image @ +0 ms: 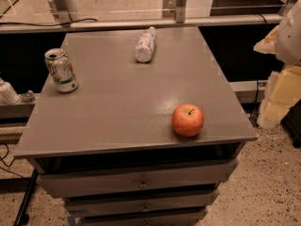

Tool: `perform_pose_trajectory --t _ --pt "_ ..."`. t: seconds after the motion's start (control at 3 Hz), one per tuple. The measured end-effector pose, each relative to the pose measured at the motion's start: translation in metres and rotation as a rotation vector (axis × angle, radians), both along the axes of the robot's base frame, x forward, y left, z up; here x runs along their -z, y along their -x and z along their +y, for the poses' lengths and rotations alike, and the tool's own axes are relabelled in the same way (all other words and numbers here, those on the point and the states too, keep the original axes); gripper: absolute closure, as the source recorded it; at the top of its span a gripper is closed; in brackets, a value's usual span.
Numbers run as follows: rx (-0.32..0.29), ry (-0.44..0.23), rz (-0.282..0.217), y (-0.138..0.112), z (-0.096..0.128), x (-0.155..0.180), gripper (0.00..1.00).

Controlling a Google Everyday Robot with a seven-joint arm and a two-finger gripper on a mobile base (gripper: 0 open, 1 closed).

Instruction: Knock 7up can over

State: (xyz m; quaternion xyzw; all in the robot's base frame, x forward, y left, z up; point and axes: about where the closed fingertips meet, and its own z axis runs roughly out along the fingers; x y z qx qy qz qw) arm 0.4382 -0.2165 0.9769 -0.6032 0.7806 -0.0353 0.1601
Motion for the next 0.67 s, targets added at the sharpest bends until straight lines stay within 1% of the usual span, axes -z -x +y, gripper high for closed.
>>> perform_pose_trajectory --t 0.33,0.67 --pt "0.0 -0.002 -0.004 0.0 0.0 -0.001 0.0" --pt "-0.003 -0.096 -0.039 -0.016 0.017 0.006 0.0"
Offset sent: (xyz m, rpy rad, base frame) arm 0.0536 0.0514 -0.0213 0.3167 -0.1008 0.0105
